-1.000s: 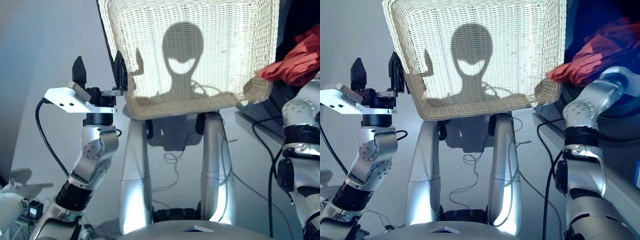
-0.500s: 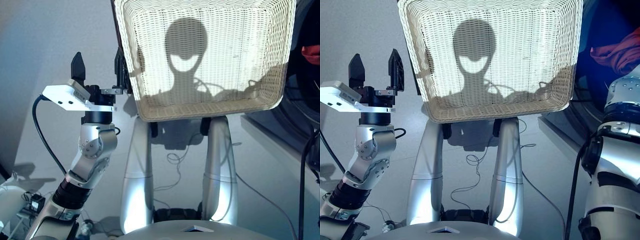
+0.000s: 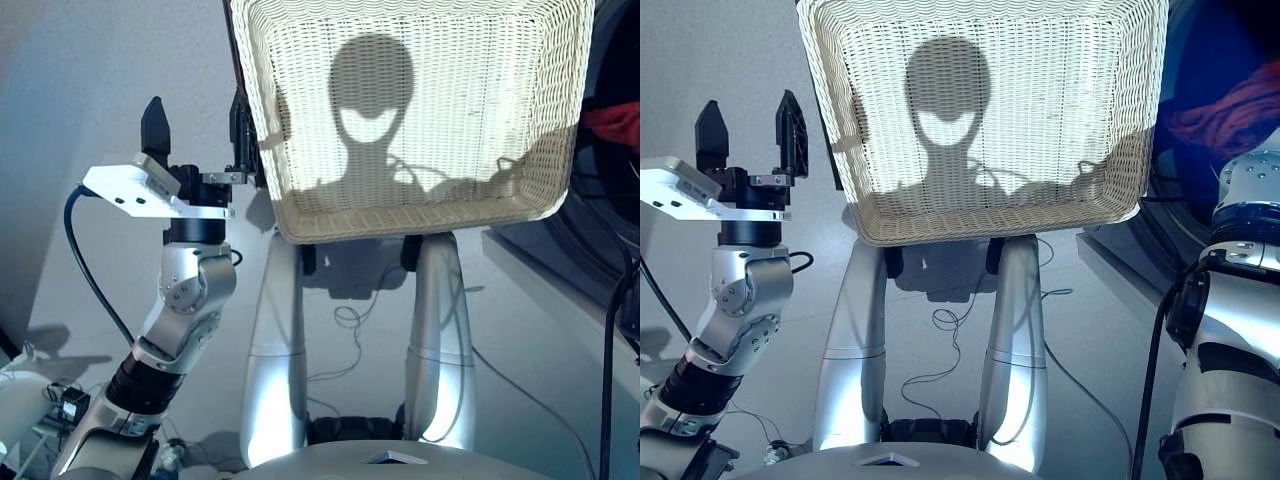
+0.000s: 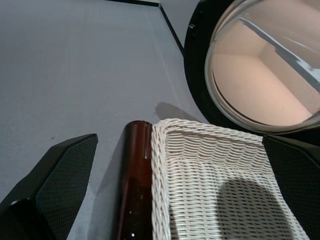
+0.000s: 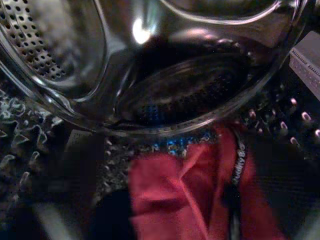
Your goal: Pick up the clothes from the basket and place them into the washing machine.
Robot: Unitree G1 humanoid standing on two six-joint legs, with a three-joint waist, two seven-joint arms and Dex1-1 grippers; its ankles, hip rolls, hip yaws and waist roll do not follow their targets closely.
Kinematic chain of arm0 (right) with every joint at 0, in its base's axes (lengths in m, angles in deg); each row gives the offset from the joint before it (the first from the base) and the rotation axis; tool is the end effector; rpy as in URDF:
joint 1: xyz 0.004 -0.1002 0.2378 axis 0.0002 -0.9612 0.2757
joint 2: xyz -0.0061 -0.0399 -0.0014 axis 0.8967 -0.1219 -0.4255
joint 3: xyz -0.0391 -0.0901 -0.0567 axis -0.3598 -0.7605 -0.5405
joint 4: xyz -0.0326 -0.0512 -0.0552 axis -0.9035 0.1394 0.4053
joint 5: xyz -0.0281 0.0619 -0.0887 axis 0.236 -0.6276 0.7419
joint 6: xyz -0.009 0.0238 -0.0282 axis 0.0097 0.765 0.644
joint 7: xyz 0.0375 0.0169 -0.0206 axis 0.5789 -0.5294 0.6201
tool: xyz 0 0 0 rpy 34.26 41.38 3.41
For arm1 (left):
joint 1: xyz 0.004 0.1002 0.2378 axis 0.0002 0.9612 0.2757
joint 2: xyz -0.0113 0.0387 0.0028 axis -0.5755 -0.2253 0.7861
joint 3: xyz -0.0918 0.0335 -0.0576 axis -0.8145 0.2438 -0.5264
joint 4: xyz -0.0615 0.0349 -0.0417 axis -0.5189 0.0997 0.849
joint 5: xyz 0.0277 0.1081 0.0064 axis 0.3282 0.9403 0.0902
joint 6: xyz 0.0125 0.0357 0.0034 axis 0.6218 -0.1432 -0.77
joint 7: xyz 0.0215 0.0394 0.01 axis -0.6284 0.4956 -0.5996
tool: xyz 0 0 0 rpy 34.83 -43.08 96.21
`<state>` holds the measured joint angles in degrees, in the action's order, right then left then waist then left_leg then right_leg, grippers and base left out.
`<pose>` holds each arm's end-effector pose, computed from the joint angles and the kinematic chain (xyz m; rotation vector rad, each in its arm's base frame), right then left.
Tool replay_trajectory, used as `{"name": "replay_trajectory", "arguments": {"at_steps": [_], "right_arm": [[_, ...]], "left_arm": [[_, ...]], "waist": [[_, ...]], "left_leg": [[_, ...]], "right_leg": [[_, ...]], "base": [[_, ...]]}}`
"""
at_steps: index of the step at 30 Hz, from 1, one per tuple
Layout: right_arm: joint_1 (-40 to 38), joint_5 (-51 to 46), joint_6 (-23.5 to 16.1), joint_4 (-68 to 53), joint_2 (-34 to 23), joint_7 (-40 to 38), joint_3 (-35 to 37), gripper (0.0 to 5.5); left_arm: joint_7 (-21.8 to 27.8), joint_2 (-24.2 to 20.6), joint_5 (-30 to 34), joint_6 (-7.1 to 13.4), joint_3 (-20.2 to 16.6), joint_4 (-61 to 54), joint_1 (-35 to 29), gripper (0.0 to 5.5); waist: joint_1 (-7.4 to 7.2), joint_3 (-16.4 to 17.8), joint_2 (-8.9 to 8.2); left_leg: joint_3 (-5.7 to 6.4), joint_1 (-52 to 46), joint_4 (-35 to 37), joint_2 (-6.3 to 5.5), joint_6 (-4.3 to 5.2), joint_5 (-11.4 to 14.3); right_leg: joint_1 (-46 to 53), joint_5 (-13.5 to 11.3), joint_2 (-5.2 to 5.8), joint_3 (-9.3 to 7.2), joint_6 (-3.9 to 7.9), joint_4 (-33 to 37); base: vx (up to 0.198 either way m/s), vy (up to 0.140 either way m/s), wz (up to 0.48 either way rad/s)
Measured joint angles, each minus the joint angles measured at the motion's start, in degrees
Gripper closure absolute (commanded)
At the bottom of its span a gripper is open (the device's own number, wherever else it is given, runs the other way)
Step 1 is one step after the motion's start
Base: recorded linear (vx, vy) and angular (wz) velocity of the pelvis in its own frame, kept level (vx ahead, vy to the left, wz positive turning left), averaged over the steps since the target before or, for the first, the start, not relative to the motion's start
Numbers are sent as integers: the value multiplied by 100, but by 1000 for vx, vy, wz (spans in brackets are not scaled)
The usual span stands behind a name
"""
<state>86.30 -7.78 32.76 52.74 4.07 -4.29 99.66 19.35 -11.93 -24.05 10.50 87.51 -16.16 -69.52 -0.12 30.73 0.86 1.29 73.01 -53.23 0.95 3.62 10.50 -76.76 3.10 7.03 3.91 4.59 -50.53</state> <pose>0.3033 -0.3682 0.2752 1.0644 -0.9275 -0.9472 0.2214 0.1588 0.1629 -0.2399 -0.7329 -0.1303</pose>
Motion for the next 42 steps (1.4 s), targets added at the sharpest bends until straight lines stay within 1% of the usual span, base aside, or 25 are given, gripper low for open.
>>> {"name": "replay_trajectory", "arguments": {"at_steps": [4,7,10,12,15,17,18,20,21,22,23,24,26,27,28,29,30,32,33,35,37,38,39,41,42], "right_arm": [[-55,128,15,-13,15,38,-32,0],[-366,473,19,-620,287,83,-146,0],[-1104,1105,92,-1624,710,82,-454,0],[-1611,1692,340,-1823,915,239,-842,0],[-2158,2004,579,-2100,1476,435,-1058,0],[-2712,2353,769,-2544,1798,628,-1457,0],[-2951,2614,876,-2618,1880,738,-1709,0],[-3287,3322,1118,-2688,1986,940,-2193,0],[-3479,3547,1162,-2687,2090,1031,-2274,0],[-3613,3695,1205,-2695,2243,1085,-2302,0],[-3759,3863,1266,-2687,2302,1132,-2357,0],[-3810,4145,1347,-2659,2265,1142,-2552,0],[-3896,5016,1559,-2592,2050,1313,-3132,0],[-3899,5454,1620,-2519,1976,1388,-3317,0],[-3917,5730,1685,-2473,1964,1460,-3431,0],[-3942,5943,1668,-2440,1999,1529,-3442,0],[-3941,6060,1688,-2244,2076,1628,-3443,0],[-4036,6089,1757,-2049,2226,1774,-3430,0],[-4050,6092,1778,-1755,2356,1897,-3352,0],[-4324,6094,1917,-1205,2607,2128,-3322,0],[-4752,6123,1930,-884,2690,2311,-3277,0],[-4908,6121,1987,-635,2731,2421,-3149,0],[-5113,6078,2093,-392,2772,2524,-2894,0],[-5556,5897,2278,-27,2797,2743,-2591,0],[-5784,5760,2326,111,2797,2872,-2471,0]], "left_arm": [[3,0,-3,0,2,0,0,0],[-2,7,4,0,0,0,0,0],[-3,72,11,-2,-8,3,6,0],[9,123,16,-2,-8,38,-29,0],[15,327,11,-1,-16,286,-29,0],[52,555,16,-16,-2,729,-28,0],[59,600,21,-30,21,932,-15,0],[120,780,46,-77,26,1536,3,0],[195,826,66,-98,32,1773,27,0],[251,879,73,-167,40,2069,30,0],[304,928,70,-169,30,2210,70,0],[428,1045,35,-141,25,2564,53,0],[670,1241,-28,-252,47,3473,47,0],[892,1290,26,-253,91,4028,11,0],[1008,1356,25,-315,87,4430,17,0],[1156,1366,27,-286,77,4618,105,0],[1359,1459,1,-282,72,5051,73,0],[1614,1612,-110,-284,18,5481,162,0],[1799,1679,-119,-288,-59,5798,193,0],[2041,1836,-97,-406,-242,6631,259,0],[2204,1846,-6,-478,-394,7055,466,0],[2290,1842,95,-541,-486,7252,527,0],[2368,1864,192,-596,-595,7435,580,0],[2610,1879,354,-753,-775,7840,809,0],[2709,1878,466,-824,-838,8002,970,0]], "waist": [[0,0,0],[-40,0,0],[-117,-1,-1],[-144,0,-2],[-147,1,-3],[-156,0,-6],[-211,-1,-7],[-252,-2,-9],[-312,0,-8],[-318,-3,-13],[-336,-2,-15],[-332,2,-17],[-358,-5,-40],[-364,1,-39],[-382,-14,-47],[-385,-11,-64],[-359,-10,-65],[-306,-33,-100],[-284,-21,-100],[-289,-40,-92],[-280,-295,-93],[-288,-386,-82],[-295,-443,-43],[-301,-814,-12],[-313,-1057,-7]], "left_leg": [[-5,0,0,5,-3,4],[-8,-4,8,14,-4,5],[-9,-28,44,18,-4,5],[-30,-94,97,29,-6,4],[-79,-326,250,62,-11,0],[-190,-595,468,147,-46,-35],[-220,-735,545,166,-77,-59],[-292,-1127,867,204,-100,-108],[-310,-1321,1010,204,-110,-120],[-318,-1537,1176,205,-106,-149],[-324,-1700,1281,208,-105,-150],[-341,-1913,1437,211,-110,-166],[-374,-2495,1812,215,-66,-223],[-354,-2838,2043,207,-59,-261],[-336,-3155,2252,199,-17,-315],[-304,-3458,2432,206,1,-339],[-267,-3846,2689,212,19,-400],[-273,-4577,3168,224,39,-492],[-265,-4987,3391,248,52,-541],[-267,-6051,4081,287,70,-701],[-270,-6548,4499,325,66,-765],[-269,-6721,4665,366,61,-810],[-242,-6926,4845,380,57,-858],[-235,-7236,5178,391,34,-912],[-265,-7399,5335,395,26,-923]], "right_leg": [[0,1,-5,4,1,4],[3,1,-11,4,1,8],[22,1,-12,3,0,33],[76,1,-14,7,-1,71],[280,-1,-19,18,-4,199],[524,-17,-19,4,-14,401],[657,-26,-22,-22,-12,481],[1047,-86,-21,-37,6,814],[1231,-99,-7,-47,10,936],[1443,-115,-6,-67,12,1097],[1599,-123,-2,-82,15,1180],[1798,-139,0,-91,36,1298],[2323,-133,11,-108,47,1537],[2652,-123,33,-164,36,1686],[2946,-126,43,-225,20,1822],[3240,-116,46,-299,-24,1927],[3615,-112,55,-372,-42,2099],[4253,-62,51,-428,-48,2398],[4653,-91,44,-492,-85,2571],[5682,-146,8,-670,-92,3118],[6139,-131,-22,-719,-59,3468],[6346,-186,-30,-763,-64,3638],[6597,-286,-33,-870,-51,3879],[6959,-384,-48,-933,-15,4310],[7144,-432,-54,-947,7,4527]], "base": [[0,0,0],[0,0,0],[0,0,0],[0,0,0],[0,0,0],[0,0,0],[0,0,0],[0,0,0],[62,-6,-88],[87,-10,-59],[86,-9,-72],[106,-29,-79],[133,-31,-72],[189,-25,37],[136,-7,107],[132,-7,135],[98,12,98],[209,35,-6],[260,54,-37],[224,60,-10],[210,70,-2],[217,70,65],[209,86,110],[184,91,68],[141,95,-55]]}}
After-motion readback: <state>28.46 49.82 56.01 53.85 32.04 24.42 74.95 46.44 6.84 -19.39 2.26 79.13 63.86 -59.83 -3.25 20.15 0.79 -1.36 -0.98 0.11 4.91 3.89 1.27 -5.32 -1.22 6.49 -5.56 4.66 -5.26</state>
